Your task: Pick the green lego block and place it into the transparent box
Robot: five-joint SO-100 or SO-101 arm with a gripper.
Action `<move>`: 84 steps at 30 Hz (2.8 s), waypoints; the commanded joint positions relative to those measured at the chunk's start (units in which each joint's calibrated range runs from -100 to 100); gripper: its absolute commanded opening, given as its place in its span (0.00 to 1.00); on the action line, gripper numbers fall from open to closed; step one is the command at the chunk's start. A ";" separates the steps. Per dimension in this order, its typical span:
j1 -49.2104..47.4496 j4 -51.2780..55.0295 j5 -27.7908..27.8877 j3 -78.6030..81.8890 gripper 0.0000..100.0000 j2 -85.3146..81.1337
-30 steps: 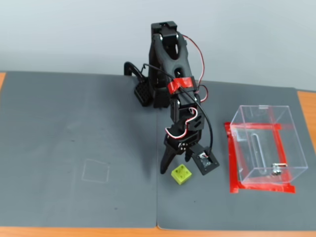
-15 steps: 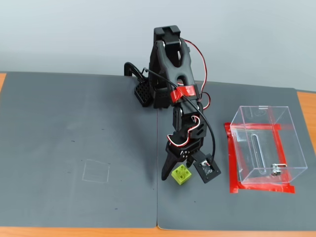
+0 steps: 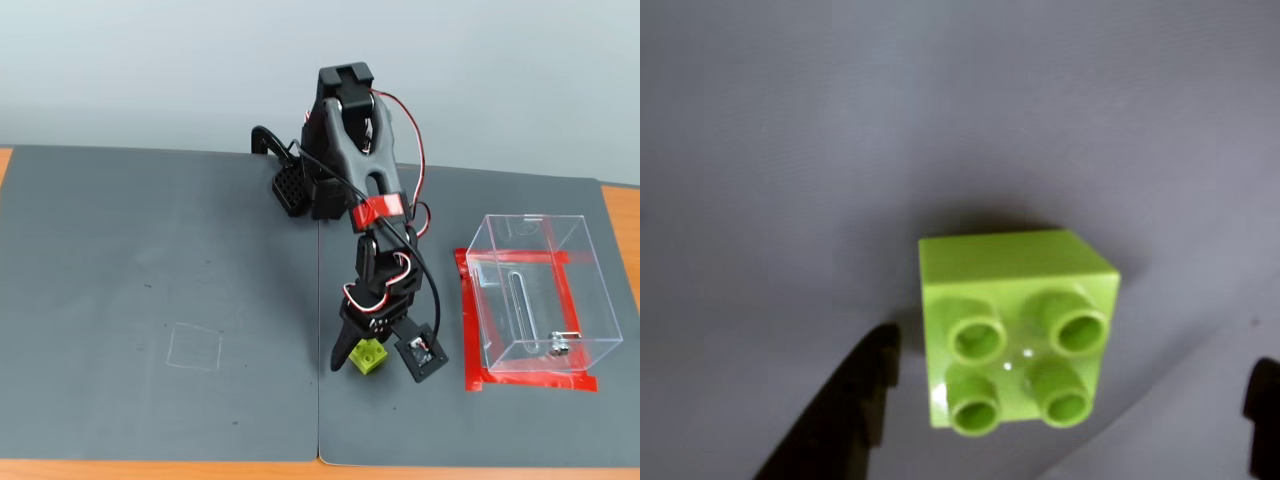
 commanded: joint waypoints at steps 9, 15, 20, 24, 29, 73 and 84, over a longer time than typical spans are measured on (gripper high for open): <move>0.01 -0.74 0.01 -2.47 0.38 0.55; 0.01 -0.74 0.01 -2.11 0.38 0.55; 0.39 -0.31 -0.41 -1.84 0.33 0.55; 0.39 -0.65 -0.30 -1.84 0.25 0.55; 0.24 -0.57 -0.20 -1.84 0.20 0.55; -21.47 1.34 0.01 1.87 0.04 -34.72; -31.99 1.26 0.06 -7.54 0.04 -31.50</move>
